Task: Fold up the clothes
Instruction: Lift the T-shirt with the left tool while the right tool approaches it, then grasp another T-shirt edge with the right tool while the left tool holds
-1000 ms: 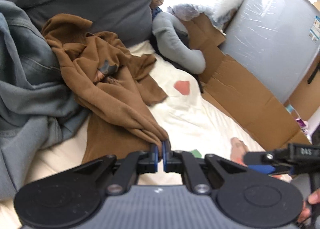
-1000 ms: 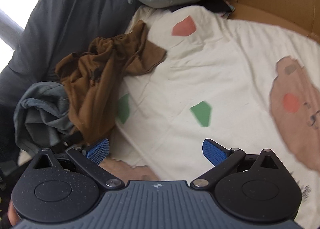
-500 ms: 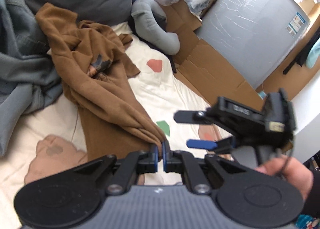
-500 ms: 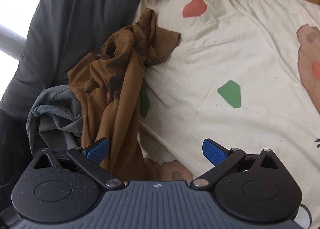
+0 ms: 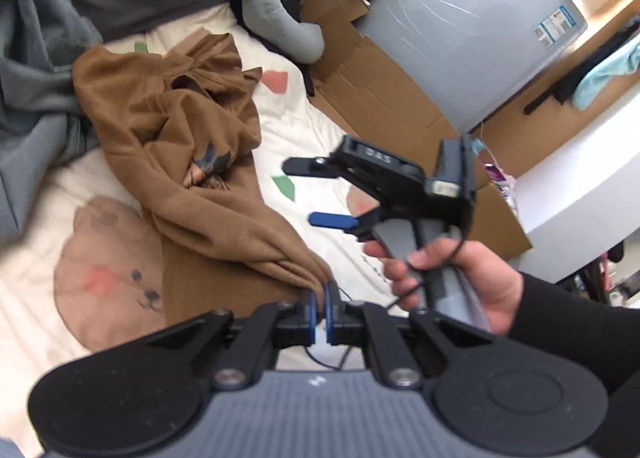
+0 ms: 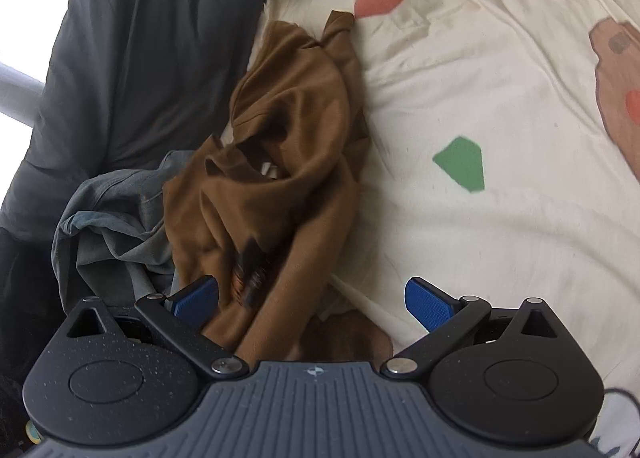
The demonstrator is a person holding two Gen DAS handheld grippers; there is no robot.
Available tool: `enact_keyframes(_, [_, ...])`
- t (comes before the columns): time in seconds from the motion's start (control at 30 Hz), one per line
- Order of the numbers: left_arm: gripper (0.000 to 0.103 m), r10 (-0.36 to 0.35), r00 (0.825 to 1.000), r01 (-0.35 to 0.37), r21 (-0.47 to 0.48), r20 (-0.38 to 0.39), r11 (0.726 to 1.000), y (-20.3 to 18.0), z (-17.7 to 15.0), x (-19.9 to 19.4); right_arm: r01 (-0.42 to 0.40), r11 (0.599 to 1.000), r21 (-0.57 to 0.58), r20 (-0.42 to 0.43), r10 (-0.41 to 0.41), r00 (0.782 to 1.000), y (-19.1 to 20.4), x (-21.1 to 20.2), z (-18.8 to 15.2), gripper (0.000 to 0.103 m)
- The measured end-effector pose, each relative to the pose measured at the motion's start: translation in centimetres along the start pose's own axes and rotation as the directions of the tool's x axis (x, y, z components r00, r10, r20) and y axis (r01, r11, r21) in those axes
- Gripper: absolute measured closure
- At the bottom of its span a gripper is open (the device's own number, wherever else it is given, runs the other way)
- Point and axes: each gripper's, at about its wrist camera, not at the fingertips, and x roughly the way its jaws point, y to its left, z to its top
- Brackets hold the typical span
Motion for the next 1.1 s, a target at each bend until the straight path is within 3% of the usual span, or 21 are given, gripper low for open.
enact_keyframes(0.2, [0.099, -0.02, 1.0, 0.02, -0.022, 0.011, 1.0, 0.0, 0.0, -0.4, -0.035, 0.997, 0.067, -0.067, 0.039, 0.997, -0.9, 1.9, -1.7, 0.003])
enact_keyframes(0.4, [0.099, -0.036, 0.999, 0.036, -0.012, 0.017, 0.999, -0.2, 0.4, -0.9, -0.104, 0.979, 0.175, -0.087, 0.121, 0.989, -1.7, 4.6, -2.3, 0.027])
enact_keyframes(0.47, [0.099, -0.034, 0.999, 0.034, -0.01, 0.014, 0.999, -0.2, 0.3, -1.0, -0.119, 0.974, 0.191, -0.097, 0.139, 0.986, -1.8, 5.3, -2.1, 0.052])
enact_keyframes(0.5, [0.099, -0.033, 0.999, 0.033, -0.008, 0.012, 0.999, -0.2, 0.3, -1.0, -0.121, 0.973, 0.195, -0.105, 0.143, 0.984, -1.8, 5.7, -1.9, 0.059])
enact_keyframes(0.57, [0.099, -0.03, 1.0, 0.03, -0.005, 0.008, 1.0, -0.2, 0.2, -1.1, -0.125, 0.977, 0.17, -0.103, 0.143, 0.984, -1.5, 5.7, -1.4, 0.091])
enact_keyframes(0.67, [0.099, -0.012, 1.0, 0.012, -0.013, 0.004, 1.0, 0.0, 0.2, -1.0, -0.122, 0.985, 0.124, -0.089, 0.134, 0.987, -0.9, 5.2, -0.6, 0.102])
enact_keyframes(0.83, [0.097, 0.032, 0.998, -0.033, -0.028, -0.052, 0.999, 0.6, 0.1, 0.0, -0.095, 0.993, 0.07, -0.072, 0.1, 0.992, -0.5, 2.6, 0.1, 0.103])
enact_keyframes(0.9, [0.091, 0.048, 0.996, -0.051, -0.047, -0.076, 0.998, 1.0, 0.0, 0.4, -0.082, 0.996, 0.044, -0.071, 0.085, 0.994, -0.5, 1.4, 0.4, 0.103])
enact_keyframes(0.97, [0.065, 0.081, 0.994, -0.085, -0.053, -0.079, 0.995, 1.4, 0.0, 0.6, -0.065, 0.998, 0.012, -0.074, 0.066, 0.995, -0.4, 0.0, 0.6, 0.103])
enact_keyframes(1.1, [0.04, 0.138, 0.988, -0.139, -0.023, -0.068, 0.99, 1.9, 0.4, 1.1, -0.025, 0.998, -0.062, -0.093, 0.02, 0.995, -0.5, -2.7, 0.9, 0.103])
